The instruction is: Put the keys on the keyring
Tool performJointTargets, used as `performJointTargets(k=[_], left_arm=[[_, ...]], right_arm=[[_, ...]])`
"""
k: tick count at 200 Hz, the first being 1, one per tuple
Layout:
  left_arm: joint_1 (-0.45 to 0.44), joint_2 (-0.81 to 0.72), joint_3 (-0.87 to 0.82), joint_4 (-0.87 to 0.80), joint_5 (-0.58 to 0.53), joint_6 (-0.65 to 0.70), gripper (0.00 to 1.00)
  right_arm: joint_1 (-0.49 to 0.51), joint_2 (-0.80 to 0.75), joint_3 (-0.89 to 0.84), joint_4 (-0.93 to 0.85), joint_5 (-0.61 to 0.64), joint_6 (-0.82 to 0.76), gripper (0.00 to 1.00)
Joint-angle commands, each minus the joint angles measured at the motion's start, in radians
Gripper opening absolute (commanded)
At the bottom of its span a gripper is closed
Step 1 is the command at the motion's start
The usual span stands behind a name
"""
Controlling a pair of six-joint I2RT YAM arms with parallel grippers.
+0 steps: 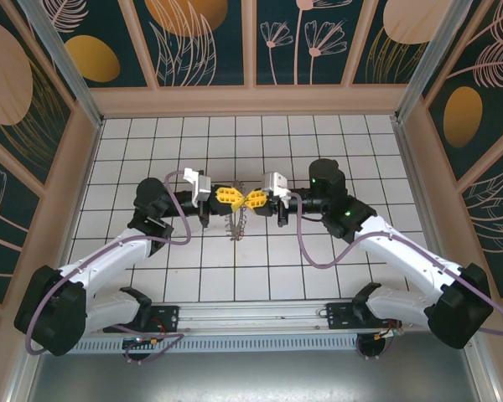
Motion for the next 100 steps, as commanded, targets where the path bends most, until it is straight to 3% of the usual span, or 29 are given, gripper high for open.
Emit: performJointTargets(k=[1,42,51,59,79,100], left_arm=[[-0.032,-0.013,0.058,-0.065,0.023,0.063,0.0],[-0.032,-0.034,0.067,-0.171,0.044,0.142,0.0],[-0.033,-0.033,0.067,-0.16,0.042,0.136,0.0],[-0.033,-0.033,0.061,-0.137,0.038,0.123,0.0],[-0.033,-0.028,0.048,-0.075,0.033,0.088,0.0],[-0.032,-0.021,0.047,-0.047,0.037,0.064,0.0]], right_arm=[[0.012,-0.013,0.022,-0.002,0.041,-0.03,0.0],[0.004,-0.028,0.01,-0.004,0.02,-0.019,0.0],[0.004,-0.031,0.001,0.013,0.005,-0.011,0.17],[0.004,-0.035,-0.008,0.037,-0.002,0.002,0.23],[0.004,-0.039,-0.017,0.07,-0.011,0.014,0.21],[0.003,-0.034,-0.013,0.065,-0.005,0.012,0.04]])
